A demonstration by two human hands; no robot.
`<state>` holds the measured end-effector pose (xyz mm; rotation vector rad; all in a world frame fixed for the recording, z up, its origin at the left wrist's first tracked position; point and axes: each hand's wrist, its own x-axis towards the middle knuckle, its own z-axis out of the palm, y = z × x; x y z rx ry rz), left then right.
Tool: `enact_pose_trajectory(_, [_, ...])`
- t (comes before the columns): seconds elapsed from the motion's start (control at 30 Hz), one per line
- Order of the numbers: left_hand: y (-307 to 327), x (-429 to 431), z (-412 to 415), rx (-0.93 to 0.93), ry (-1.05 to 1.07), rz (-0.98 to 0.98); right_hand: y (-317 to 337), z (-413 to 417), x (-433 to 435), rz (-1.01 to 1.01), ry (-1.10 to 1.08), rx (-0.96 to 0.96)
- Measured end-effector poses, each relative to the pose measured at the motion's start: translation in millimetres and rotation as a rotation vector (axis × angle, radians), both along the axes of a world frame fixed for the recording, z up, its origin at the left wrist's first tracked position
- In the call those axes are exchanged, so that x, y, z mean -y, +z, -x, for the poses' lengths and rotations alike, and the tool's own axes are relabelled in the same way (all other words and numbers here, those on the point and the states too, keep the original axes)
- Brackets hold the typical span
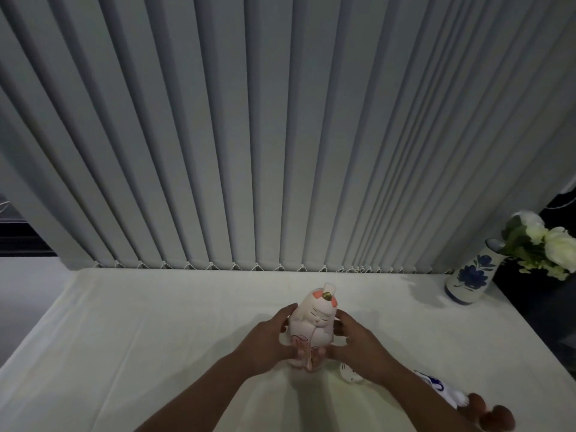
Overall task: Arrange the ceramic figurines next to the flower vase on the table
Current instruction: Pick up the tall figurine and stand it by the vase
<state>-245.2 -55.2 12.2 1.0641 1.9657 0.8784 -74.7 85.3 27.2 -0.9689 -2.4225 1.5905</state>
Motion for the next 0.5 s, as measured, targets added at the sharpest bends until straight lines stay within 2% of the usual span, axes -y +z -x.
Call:
enact_pose_trajectory(0.1, [-3,-5,4,0.059,-0.009,-0.029,-2,4,-5,0.127,-0.025,-0.058])
enact_pose_trajectory(0.27, [-4,-12,9,0.076,-0.028,-0.067,-4,7,-7,0.182,-0.038,-0.103])
enact_pose_trajectory(0.5, [10,-25,0,0.002,-0.021,-0.08,8,3,-12,0.11,-0.035,-0.128])
